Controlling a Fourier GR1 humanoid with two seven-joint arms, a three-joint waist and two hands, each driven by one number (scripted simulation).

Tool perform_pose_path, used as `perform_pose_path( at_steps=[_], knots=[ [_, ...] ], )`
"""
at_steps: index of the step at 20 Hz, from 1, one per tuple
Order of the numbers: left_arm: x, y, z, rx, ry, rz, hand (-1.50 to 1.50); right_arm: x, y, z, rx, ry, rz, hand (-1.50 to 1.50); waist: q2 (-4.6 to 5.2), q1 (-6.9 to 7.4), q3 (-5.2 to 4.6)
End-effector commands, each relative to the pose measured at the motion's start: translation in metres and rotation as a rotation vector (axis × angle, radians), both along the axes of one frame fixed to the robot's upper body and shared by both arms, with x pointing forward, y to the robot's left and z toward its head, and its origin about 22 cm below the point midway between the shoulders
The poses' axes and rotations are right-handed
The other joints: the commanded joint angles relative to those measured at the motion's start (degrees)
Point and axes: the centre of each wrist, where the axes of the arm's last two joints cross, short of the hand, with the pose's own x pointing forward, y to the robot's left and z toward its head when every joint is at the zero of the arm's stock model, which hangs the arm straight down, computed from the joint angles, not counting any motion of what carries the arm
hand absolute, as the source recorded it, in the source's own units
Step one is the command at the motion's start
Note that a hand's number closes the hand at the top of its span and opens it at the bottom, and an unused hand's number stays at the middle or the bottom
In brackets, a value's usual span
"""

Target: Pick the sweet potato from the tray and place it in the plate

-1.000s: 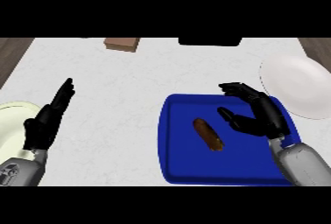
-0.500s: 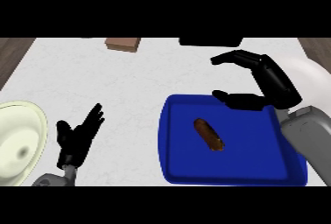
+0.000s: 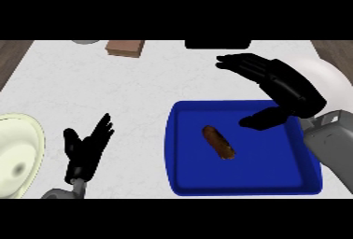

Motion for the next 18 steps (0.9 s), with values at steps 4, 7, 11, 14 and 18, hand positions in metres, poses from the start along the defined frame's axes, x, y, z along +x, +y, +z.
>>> perform_pose_path(
  at_steps=[4, 7, 11, 14, 18],
  knots=[
    [-0.002, -0.006, -0.008, -0.011, 0.011, 0.010, 0.00, -0.021, 0.034, 0.021, -0.450, 0.054, -0.034, -1.50, -0.22, -0.46, -0.13],
    [-0.003, -0.003, -0.006, -0.014, -0.006, 0.003, 0.00, -0.034, 0.054, 0.017, -0.513, 0.078, -0.056, -1.50, -0.07, -0.19, 0.00],
    [-0.001, -0.007, 0.009, -0.013, 0.002, 0.006, 0.00, -0.061, 0.075, -0.003, -0.609, 0.084, -0.107, -1.50, -0.05, -0.22, 0.06],
    [-0.011, -0.002, -0.004, -0.008, 0.003, 0.005, 0.00, -0.070, 0.096, -0.028, -0.640, 0.102, -0.127, -1.50, 0.08, 0.03, 0.07],
    [-0.005, -0.010, 0.001, -0.009, 0.006, 0.006, 0.00, -0.072, 0.109, -0.046, -0.648, 0.061, -0.148, -1.50, 0.16, 0.09, 0.09]
  ],
)
